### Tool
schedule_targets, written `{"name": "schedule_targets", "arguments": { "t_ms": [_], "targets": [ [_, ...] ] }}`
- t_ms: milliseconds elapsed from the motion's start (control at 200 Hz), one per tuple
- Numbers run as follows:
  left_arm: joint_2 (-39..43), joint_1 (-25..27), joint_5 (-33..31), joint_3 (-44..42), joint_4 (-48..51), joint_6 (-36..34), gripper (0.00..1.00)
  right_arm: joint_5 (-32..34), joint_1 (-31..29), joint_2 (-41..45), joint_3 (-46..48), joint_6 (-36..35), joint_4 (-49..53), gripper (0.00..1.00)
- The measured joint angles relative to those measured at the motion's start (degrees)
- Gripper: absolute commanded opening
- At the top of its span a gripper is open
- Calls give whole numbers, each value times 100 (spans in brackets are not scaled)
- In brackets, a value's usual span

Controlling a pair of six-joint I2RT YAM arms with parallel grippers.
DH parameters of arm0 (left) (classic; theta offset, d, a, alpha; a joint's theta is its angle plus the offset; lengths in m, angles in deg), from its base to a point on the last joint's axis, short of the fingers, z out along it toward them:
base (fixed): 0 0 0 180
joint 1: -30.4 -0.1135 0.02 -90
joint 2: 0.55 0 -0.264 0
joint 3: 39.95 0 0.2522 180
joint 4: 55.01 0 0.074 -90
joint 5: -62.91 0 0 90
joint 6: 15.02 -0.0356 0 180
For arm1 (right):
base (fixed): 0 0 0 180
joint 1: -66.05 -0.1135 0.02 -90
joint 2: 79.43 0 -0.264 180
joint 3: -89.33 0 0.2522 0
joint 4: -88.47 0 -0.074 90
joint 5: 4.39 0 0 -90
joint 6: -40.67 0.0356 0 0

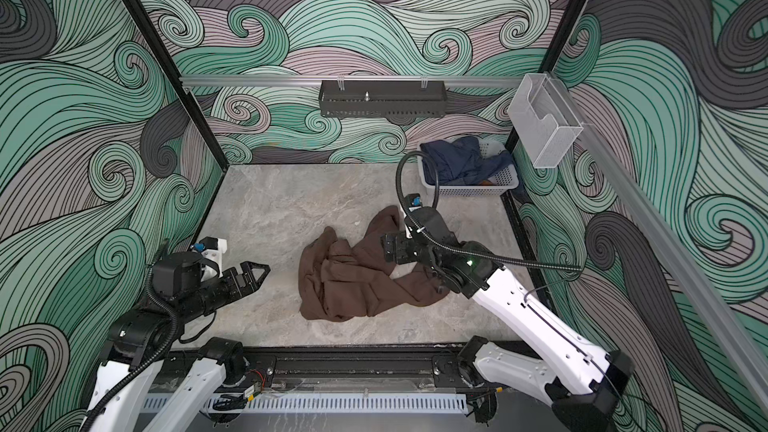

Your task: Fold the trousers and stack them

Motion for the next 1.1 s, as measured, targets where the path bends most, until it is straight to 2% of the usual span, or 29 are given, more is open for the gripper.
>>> {"name": "schedule_targets", "arguments": {
  "t_ms": [145, 265, 505, 650, 750, 811, 896, 991, 1046, 1101],
  "targets": [
    [-337, 68, 402, -476, -544, 343, 90, -175, 162, 365, 1084, 417, -101, 89],
    [-859, 380, 560, -979, -1152, 645, 90, -470, 166, 621, 1674, 651, -378, 89],
    [-2052, 872, 616, -1272, -2417, 933, 88, -776, 192, 667, 2059, 769, -999, 89],
    [-2896, 909, 804, -1191, -3023, 1023, 81, -916, 221, 555, 2234, 815, -1368, 89],
    [-3357, 916, 973, -1075, -3254, 1095, 70, -1049, 254, 378, 2306, 831, -1552, 89],
    [-3501, 916, 1062, -968, -3320, 1134, 60, -1176, 271, 256, 2288, 831, -1580, 89],
    [-3639, 916, 1244, -730, -3394, 1134, 38, -1325, 289, 103, 2173, 820, -1539, 89],
    [-3849, 916, 1434, -365, -3453, 1069, 19, -1434, 291, -4, 1928, 752, -1436, 89],
    [-3967, 916, 1530, -192, -3504, 1071, 12, -1491, 291, -57, 1746, 691, -1379, 89],
    [-4054, 916, 1574, -68, -3517, 1014, 10, -1554, 295, -133, 1534, 658, -1305, 89]
  ]
}}
